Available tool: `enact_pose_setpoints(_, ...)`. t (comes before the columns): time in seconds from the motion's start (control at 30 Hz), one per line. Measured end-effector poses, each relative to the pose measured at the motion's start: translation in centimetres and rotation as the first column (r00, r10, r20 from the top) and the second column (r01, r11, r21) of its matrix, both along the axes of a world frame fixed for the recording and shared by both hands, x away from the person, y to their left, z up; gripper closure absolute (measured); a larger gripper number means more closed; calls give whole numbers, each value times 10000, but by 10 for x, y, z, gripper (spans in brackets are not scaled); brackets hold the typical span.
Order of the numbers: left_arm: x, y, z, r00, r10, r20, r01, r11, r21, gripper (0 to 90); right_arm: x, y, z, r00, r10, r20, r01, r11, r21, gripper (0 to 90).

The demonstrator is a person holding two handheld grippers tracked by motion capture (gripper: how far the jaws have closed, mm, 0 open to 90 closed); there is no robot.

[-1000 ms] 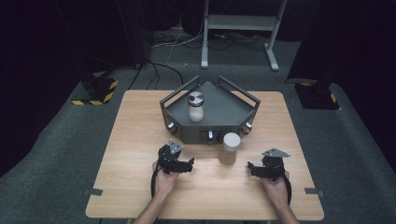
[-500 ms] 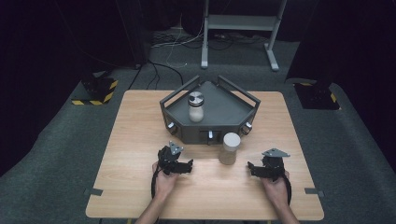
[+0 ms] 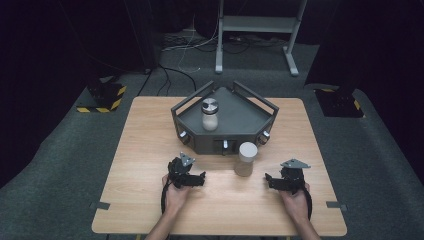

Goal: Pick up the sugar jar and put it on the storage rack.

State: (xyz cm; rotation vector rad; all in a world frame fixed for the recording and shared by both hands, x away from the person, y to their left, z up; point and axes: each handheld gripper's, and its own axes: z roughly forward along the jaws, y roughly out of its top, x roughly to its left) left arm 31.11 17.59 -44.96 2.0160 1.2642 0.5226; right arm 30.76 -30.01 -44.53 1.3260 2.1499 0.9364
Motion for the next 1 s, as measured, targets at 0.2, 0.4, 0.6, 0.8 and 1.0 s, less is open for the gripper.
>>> enact_pose_setpoints(0.2,-1,-3,0,10000,17,16,-18,9999,159,68,0,0,0,10000,1,1,-1,10000,0,142)
enact_pose_setpoints(0.4,-1,-4,0,10000,31,31,-32,9998,214,66,0,0,0,10000,2,2,-2,10000,0,142)
enact_pose_setpoints(0.6,-1,-4,0,10000,30,35,-31,9998,217,66,0,0,0,10000,-1,-2,1,10000,-2,141)
enact_pose_setpoints(0.8,-2,-5,0,10000,52,47,-53,9997,220,67,0,0,0,10000,0,-2,0,10000,-2,141)
enact_pose_setpoints(1.0,-1,-5,0,10000,50,47,-51,9997,220,67,0,0,0,10000,-6,-2,6,10000,3,141)
